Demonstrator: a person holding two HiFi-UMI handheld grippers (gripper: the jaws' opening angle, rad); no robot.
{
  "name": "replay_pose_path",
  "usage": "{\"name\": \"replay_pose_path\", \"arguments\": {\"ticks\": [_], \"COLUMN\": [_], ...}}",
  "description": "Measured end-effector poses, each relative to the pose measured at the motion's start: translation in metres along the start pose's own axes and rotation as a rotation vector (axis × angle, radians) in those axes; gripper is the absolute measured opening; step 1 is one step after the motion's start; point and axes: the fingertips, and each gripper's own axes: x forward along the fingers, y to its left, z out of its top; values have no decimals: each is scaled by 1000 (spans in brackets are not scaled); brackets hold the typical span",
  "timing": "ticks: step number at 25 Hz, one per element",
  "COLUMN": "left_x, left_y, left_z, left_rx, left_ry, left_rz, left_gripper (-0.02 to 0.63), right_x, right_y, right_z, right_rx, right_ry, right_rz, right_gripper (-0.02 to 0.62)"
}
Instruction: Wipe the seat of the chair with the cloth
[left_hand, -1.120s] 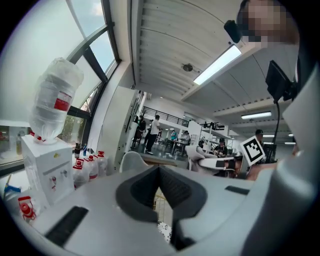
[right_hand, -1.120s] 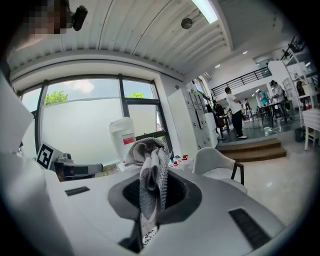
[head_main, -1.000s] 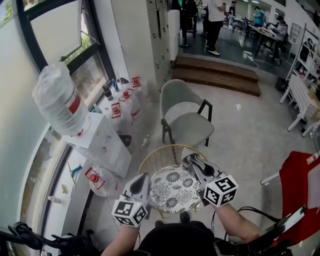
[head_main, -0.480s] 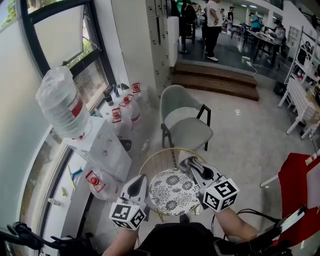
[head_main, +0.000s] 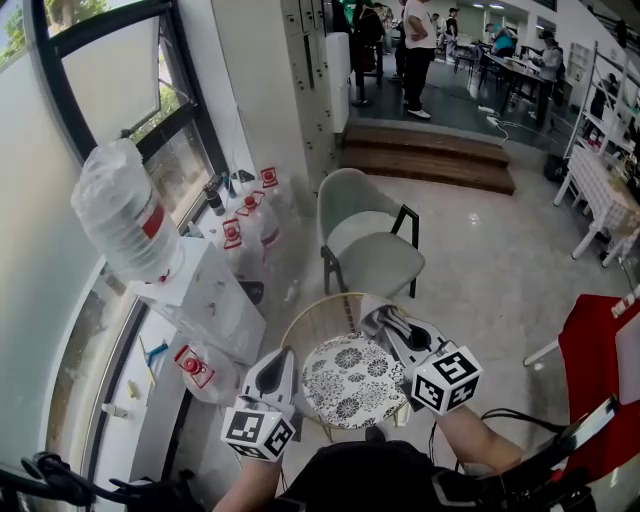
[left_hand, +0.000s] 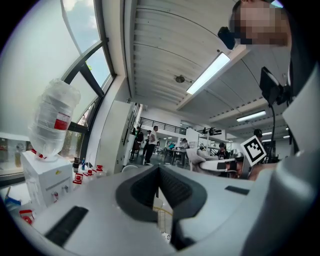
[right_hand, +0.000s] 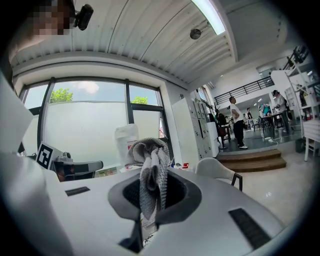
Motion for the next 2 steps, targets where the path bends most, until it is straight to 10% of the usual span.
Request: {"name": "replay_pose_path", "arguments": {"ticks": [2], "left_x": [-1], "left_y": [-1], "left_z": [0], "left_rx": [0], "left_ry": [1], "left_rz": [2], "left_gripper": [6], "right_x": [-4], "right_y": [-1], "right_z": [0], "right_rx": [3], "right_ry": [4], "right_rz": [-5], "right_gripper": [21]}}
